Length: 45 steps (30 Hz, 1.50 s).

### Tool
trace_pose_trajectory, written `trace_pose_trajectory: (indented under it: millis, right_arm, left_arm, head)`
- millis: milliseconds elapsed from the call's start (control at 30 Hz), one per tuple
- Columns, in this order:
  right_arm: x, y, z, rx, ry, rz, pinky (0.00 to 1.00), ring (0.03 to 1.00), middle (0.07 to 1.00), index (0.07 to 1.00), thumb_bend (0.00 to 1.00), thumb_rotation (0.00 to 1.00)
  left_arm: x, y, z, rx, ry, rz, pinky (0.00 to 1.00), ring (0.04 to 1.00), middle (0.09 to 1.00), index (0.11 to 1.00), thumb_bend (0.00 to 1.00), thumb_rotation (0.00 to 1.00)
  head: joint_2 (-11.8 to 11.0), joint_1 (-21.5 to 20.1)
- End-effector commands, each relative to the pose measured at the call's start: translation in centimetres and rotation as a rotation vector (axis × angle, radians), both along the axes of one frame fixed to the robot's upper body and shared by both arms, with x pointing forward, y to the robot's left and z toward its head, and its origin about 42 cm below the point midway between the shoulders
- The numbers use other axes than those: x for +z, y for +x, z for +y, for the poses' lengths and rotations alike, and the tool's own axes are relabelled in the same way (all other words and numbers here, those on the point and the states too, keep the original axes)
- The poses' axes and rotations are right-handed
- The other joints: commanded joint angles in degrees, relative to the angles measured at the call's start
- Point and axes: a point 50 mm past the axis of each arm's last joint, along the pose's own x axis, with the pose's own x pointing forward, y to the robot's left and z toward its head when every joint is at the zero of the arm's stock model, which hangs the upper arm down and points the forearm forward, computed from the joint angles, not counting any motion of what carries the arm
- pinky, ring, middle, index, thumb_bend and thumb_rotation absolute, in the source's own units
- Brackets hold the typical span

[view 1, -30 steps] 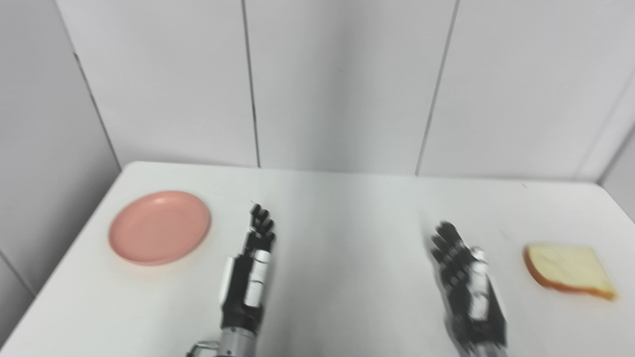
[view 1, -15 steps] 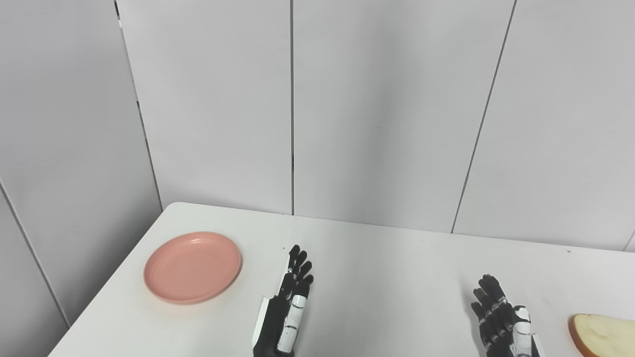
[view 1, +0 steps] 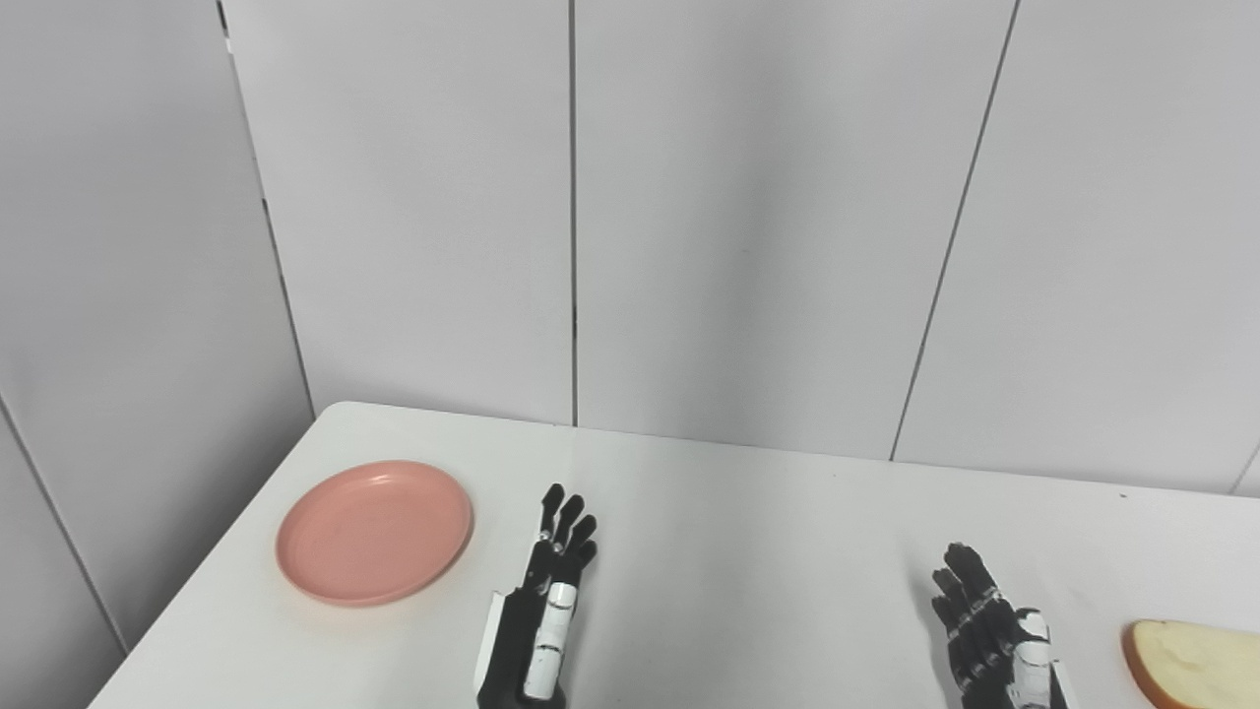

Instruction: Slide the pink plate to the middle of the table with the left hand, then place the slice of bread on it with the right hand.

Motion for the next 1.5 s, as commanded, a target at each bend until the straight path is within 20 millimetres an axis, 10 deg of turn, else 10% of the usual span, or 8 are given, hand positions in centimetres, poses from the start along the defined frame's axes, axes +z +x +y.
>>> trace_pose_trajectory:
  millis: [0, 333, 700, 1133, 1467]
  right_arm:
    - [-6.0, -4.3, 0.0, -0.031, 0.027, 0.197, 1.00, 0.945, 0.935, 0.873, 0.79, 1.00]
    - [-5.9, -4.4, 0.5, -0.034, 0.038, 0.201, 1.00, 0.945, 0.931, 0.860, 0.79, 0.99]
    - [-6.0, -4.5, 0.1, -0.035, 0.022, 0.221, 0.99, 0.934, 0.920, 0.870, 0.78, 1.00]
    - [-6.0, -4.7, 0.4, -0.031, 0.010, 0.234, 1.00, 0.929, 0.914, 0.894, 0.77, 1.00]
    - [-5.8, -4.8, 0.5, -0.035, 0.009, 0.232, 0.98, 0.911, 0.892, 0.885, 0.77, 1.00]
  left_arm:
    - [1.6, 1.0, 1.4, 0.020, -0.005, -0.038, 0.93, 0.917, 0.932, 0.949, 0.82, 0.85]
    - [10.4, 7.5, 8.1, 0.119, 0.093, -0.239, 0.90, 0.891, 0.886, 0.850, 0.91, 0.91]
    - [15.5, 11.7, 16.6, 0.248, 0.244, -0.276, 0.87, 0.854, 0.856, 0.840, 0.93, 0.92]
    - [15.6, 15.3, 27.5, 0.400, 0.318, -0.167, 0.91, 0.895, 0.901, 0.916, 0.98, 0.91]
    - [10.9, 15.8, 31.8, 0.454, 0.300, -0.032, 0.80, 0.881, 0.911, 0.962, 0.96, 0.92]
  head:
    - [0.00, -0.27]
    - [0.07, -0.88]
    - [0.71, -0.18]
    - [1.70, -0.85]
    - [2.32, -1.28]
